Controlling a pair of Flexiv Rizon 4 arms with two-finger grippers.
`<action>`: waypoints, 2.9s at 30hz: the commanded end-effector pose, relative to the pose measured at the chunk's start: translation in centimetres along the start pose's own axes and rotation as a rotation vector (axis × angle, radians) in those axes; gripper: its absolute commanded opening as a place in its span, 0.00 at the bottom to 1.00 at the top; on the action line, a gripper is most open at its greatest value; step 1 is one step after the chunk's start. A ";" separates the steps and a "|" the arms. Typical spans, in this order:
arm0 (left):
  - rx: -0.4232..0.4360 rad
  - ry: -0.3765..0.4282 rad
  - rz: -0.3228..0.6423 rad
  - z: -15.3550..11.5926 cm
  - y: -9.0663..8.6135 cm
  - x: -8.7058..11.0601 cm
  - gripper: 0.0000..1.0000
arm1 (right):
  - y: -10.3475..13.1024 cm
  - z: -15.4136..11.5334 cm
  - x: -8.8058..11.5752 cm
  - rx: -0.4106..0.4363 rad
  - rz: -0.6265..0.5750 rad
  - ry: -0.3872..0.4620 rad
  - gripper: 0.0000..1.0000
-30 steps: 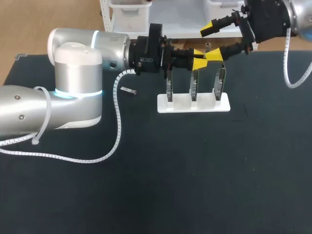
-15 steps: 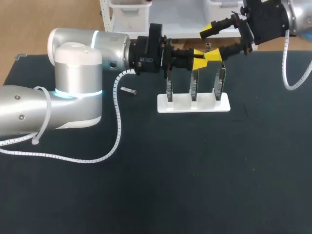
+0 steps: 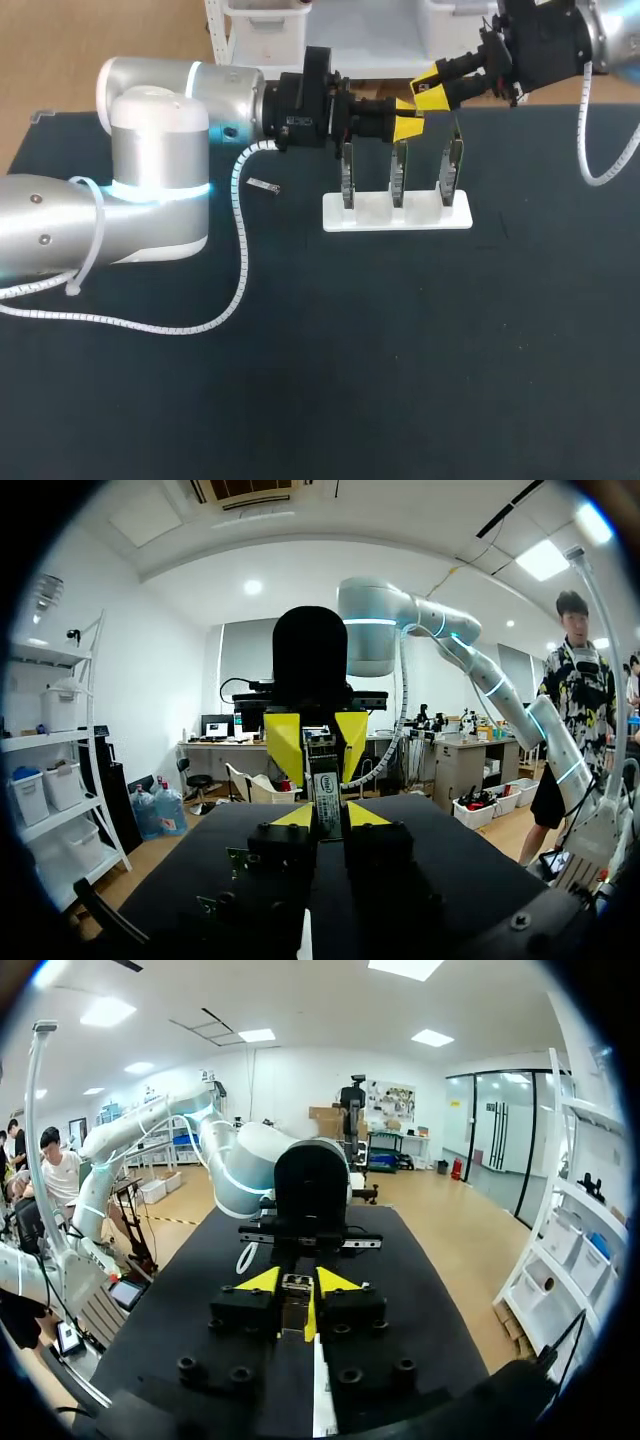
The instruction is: Pick up the optical module with the left hand, and insert it into the network port with the right hand.
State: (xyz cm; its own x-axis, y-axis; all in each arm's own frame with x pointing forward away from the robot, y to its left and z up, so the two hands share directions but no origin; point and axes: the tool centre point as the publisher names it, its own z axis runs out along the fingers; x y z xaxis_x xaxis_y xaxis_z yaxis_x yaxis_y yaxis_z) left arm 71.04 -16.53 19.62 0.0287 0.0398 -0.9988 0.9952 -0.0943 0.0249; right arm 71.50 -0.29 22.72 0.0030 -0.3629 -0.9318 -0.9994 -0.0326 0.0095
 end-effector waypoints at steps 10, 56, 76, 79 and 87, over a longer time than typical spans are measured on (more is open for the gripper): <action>0.012 0.001 0.002 0.2 -0.3 0.0 1.00 | -0.5 -0.1 0.1 0.006 -0.001 -0.001 0.00; -0.093 0.272 -0.007 -4.4 1.1 1.1 1.00 | -0.5 -0.1 0.1 0.006 -0.001 -0.001 0.00; -0.063 0.482 0.040 -4.6 1.9 0.8 1.00 | -0.5 -0.1 0.1 0.006 -0.001 -0.001 0.00; -0.070 0.511 0.039 -5.1 2.2 1.1 1.00 | -0.5 -0.1 0.1 0.006 -0.001 -0.001 0.00; -0.078 0.534 0.032 -6.1 2.5 1.1 1.00 | -0.5 -0.1 0.1 0.006 -0.001 -0.001 0.00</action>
State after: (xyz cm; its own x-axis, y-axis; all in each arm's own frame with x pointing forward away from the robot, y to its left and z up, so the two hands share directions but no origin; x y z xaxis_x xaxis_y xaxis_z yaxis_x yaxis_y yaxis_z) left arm 73.84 -10.75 18.72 0.0826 0.5316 -0.8429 0.9963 -0.0237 0.0826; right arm 71.93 -0.42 22.68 0.0029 -0.3638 -0.9315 -0.9996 -0.0256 0.0069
